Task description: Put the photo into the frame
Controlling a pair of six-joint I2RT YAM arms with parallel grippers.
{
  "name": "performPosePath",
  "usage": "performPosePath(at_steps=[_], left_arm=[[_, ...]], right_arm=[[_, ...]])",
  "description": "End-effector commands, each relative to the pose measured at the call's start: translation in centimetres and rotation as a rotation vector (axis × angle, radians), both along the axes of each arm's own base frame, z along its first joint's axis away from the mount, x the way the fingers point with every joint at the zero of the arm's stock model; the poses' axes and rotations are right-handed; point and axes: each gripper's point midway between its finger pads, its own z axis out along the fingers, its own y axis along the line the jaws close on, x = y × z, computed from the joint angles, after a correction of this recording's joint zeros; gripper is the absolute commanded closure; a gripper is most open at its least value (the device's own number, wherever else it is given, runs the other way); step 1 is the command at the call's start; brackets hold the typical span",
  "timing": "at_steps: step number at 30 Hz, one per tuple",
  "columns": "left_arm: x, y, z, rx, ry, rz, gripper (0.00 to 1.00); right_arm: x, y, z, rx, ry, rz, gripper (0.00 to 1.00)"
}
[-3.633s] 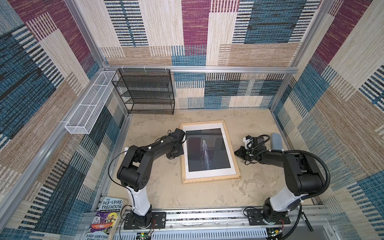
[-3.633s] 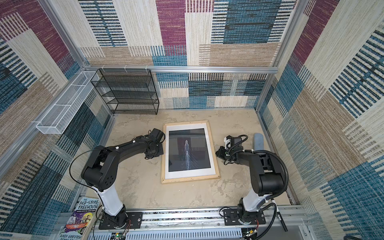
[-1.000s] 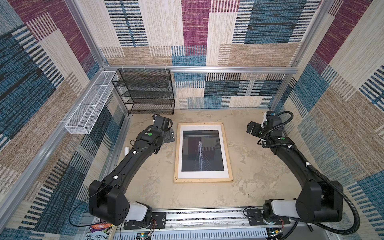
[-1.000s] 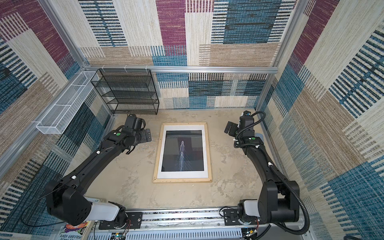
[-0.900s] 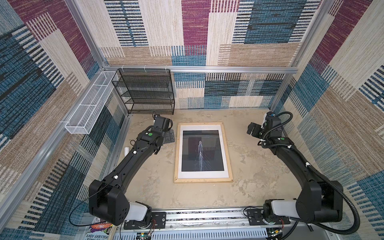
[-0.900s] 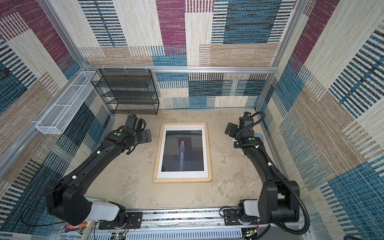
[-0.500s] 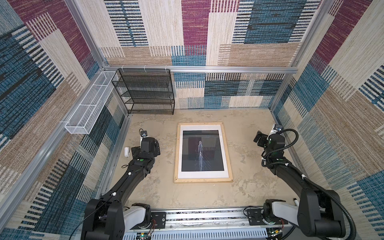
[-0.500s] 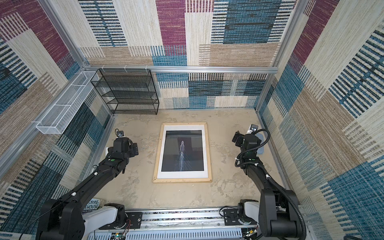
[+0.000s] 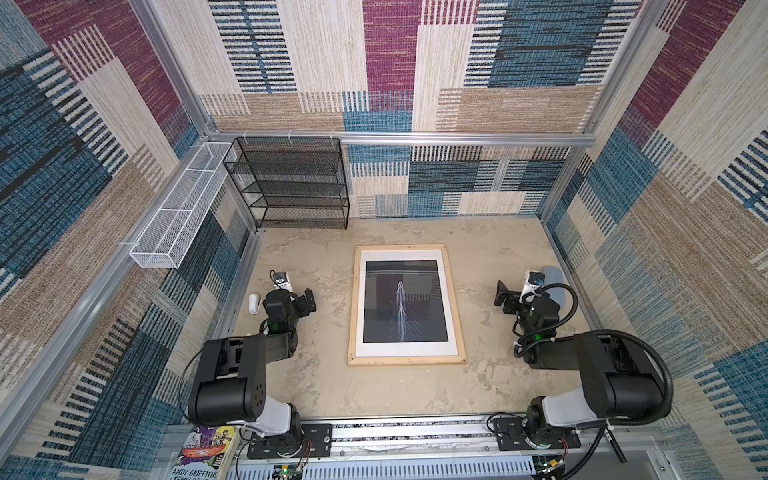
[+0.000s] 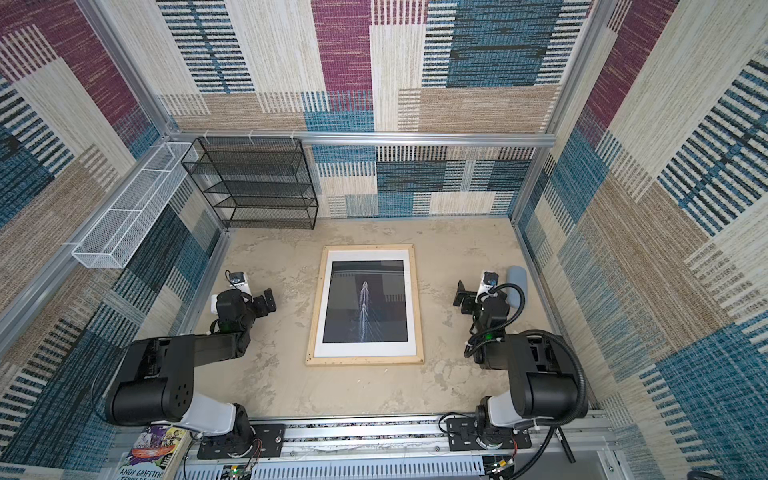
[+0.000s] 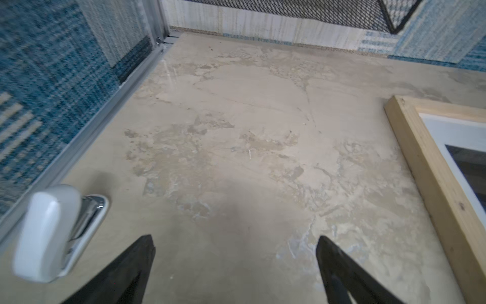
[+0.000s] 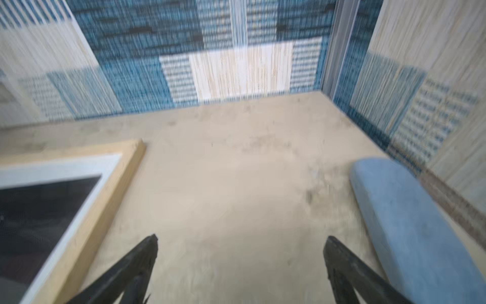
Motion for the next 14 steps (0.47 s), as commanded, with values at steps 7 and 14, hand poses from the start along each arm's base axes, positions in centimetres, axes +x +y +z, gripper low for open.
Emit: performPosePath(at_steps=[7,14], left_arm=[[1.5,-0.8,2.8,0.022,-0.124,-0.046,0.01],[1.9,-1.4,2.9,0.027,-0.123,-0.079,0.01]], right_arm=[[2.3,2.6,5.9,-0.067,-0.203,0.147,0.0],[1.5,2.5,5.8,-0.066,-0.227,0.13,0.0]])
